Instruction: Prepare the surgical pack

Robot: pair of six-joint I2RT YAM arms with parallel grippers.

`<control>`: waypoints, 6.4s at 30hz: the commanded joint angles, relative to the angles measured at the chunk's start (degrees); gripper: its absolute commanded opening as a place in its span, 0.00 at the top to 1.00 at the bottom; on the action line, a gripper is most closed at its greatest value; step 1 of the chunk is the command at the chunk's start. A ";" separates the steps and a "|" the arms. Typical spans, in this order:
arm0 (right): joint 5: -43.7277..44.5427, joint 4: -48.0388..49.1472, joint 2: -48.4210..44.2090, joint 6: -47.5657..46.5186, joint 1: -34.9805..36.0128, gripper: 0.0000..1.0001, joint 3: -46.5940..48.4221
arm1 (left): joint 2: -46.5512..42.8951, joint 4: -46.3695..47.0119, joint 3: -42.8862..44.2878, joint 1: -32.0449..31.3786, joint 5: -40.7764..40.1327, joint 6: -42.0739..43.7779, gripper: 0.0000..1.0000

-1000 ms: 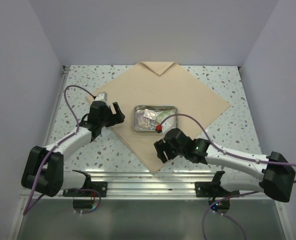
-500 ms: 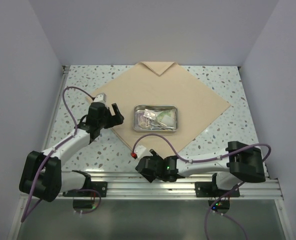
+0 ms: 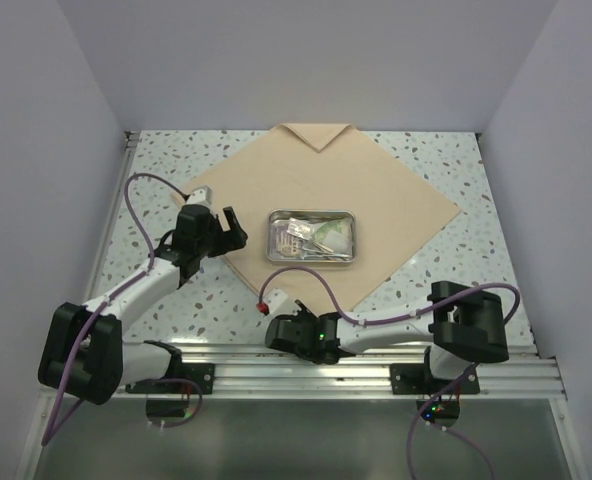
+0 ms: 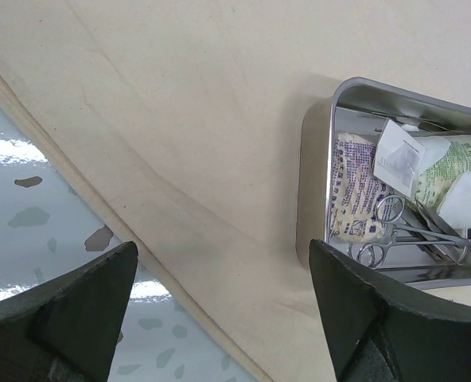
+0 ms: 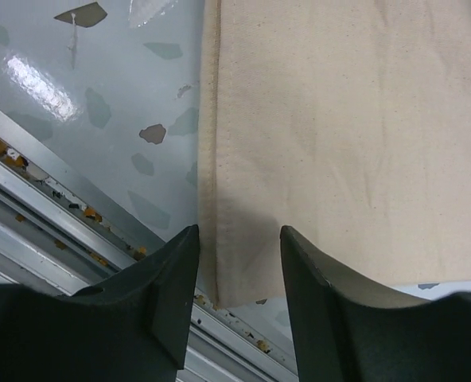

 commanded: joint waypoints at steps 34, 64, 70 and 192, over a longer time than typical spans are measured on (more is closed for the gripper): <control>-38.14 -2.31 -4.44 -16.52 -30.61 1.00 14.86 | -0.51 37.54 -15.99 -3.39 34.67 7.92 0.09; -53.61 8.83 -7.86 -17.41 -44.50 0.27 11.09 | 14.17 40.10 -8.17 -7.70 36.08 8.45 1.00; -54.94 11.23 -6.99 -17.58 -45.83 0.29 8.80 | 13.47 40.01 -8.25 -7.62 36.52 8.01 1.00; -65.39 21.77 26.32 -8.70 -62.00 1.00 41.40 | 35.78 38.52 18.64 -2.17 25.45 -23.11 0.78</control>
